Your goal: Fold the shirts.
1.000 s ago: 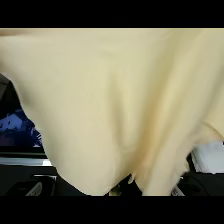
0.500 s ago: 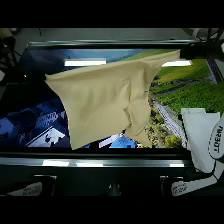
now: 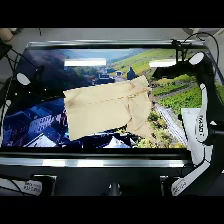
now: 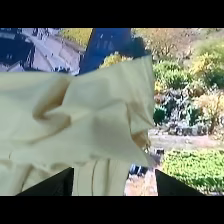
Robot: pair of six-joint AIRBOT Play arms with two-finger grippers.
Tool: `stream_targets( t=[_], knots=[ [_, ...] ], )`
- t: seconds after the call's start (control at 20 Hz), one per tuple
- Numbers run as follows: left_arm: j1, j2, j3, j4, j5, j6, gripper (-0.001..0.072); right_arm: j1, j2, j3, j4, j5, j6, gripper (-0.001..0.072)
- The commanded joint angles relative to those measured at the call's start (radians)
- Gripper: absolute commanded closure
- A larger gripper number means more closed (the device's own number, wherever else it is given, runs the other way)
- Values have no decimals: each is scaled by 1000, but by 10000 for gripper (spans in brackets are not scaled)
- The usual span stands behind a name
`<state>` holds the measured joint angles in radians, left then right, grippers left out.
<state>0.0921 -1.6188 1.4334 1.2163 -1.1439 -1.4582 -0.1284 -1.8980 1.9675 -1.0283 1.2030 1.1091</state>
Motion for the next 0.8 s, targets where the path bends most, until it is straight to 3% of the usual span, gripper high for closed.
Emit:
stream_targets(
  t=[0.0, 0.1, 0.15, 0.4, 0.5, 0.7, 0.75],
  knots=[
    [69, 3, 10, 6, -303, 2, 54, -75, 36, 4, -111, 344, -90, 166],
    [92, 71, -125, 2, -316, 17, 58, -109, 37, -69, -146, 548, -146, 166],
    [93, 117, -231, -8, -283, 23, 59, -114, 42, -134, -134, 568, -145, 167],
    [87, 261, -676, -248, -105, 140, 59, -54, 64, -377, -98, 415, -164, 176],
    [85, 258, -739, -293, -68, 154, 116, -30, 62, -405, -98, 356, -163, 152],
    [39, 258, -756, -311, 12, 150, 119, -17, 60, -452, -83, 269, -151, 132],
    [19, 258, -756, -317, 50, 148, 126, -17, 60, -467, -78, 250, -150, 82]
  ],
)
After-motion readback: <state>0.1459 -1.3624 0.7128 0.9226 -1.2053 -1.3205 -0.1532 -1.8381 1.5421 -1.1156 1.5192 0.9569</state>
